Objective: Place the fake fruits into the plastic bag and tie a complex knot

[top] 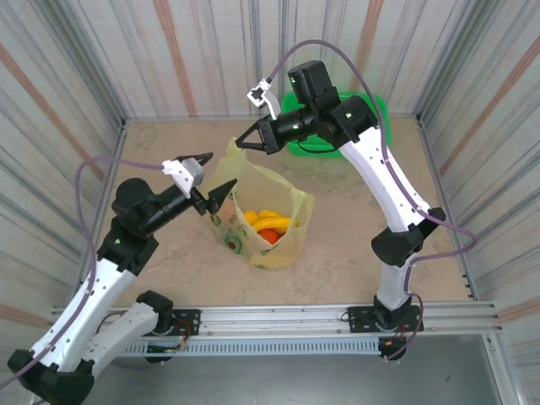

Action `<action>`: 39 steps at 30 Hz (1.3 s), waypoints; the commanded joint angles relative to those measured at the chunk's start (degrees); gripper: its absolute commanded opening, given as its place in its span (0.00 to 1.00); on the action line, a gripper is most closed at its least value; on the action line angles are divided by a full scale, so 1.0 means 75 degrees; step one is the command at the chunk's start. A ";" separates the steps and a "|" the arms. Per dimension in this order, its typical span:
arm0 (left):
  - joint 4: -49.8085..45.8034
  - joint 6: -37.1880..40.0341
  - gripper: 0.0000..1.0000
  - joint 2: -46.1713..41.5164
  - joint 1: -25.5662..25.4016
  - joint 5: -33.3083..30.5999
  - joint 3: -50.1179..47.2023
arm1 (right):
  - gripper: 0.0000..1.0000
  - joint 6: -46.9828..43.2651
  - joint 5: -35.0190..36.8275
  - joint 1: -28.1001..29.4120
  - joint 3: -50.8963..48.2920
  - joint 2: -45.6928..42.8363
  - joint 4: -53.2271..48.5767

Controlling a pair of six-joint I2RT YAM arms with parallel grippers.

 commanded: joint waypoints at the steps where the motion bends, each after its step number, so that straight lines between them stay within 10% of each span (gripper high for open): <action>1: 0.1098 0.1042 0.84 0.0641 -0.0035 0.0107 0.0055 | 0.00 -0.0165 -0.0673 -0.0184 0.0317 0.0108 -0.0251; 12: 0.2784 0.1402 0.80 0.2212 0.0149 0.1455 0.0325 | 0.00 0.0143 -0.1925 -0.0540 0.0327 0.0172 0.0063; 18: 0.2118 0.1410 0.27 0.2799 0.0005 0.2874 0.0917 | 0.00 0.0315 -0.1815 -0.0780 0.0280 0.0126 0.0202; 21: 0.2441 0.1077 0.00 0.2723 -0.0017 0.2579 0.0727 | 0.00 0.0551 -0.1563 -0.0976 0.0290 0.0065 0.0405; 25: 0.2400 0.0147 0.00 0.2684 -0.0124 0.1346 0.0875 | 0.02 0.0800 -0.0684 -0.1114 0.0343 -0.0011 0.0708; 27: 0.2059 -0.0549 0.00 0.2639 -0.0287 0.0135 0.1160 | 0.34 0.0916 0.0357 -0.1109 0.0349 -0.0121 0.0827; 31: 0.0707 -0.2084 0.00 0.2661 -0.0322 -0.1870 0.2027 | 0.56 0.0934 0.2165 -0.1127 0.0338 -0.0447 0.0703; 39: -0.0612 -0.3853 0.00 0.2639 -0.0226 -0.2445 0.2416 | 0.65 0.1063 0.5737 -0.1105 -0.1759 -0.2367 0.0700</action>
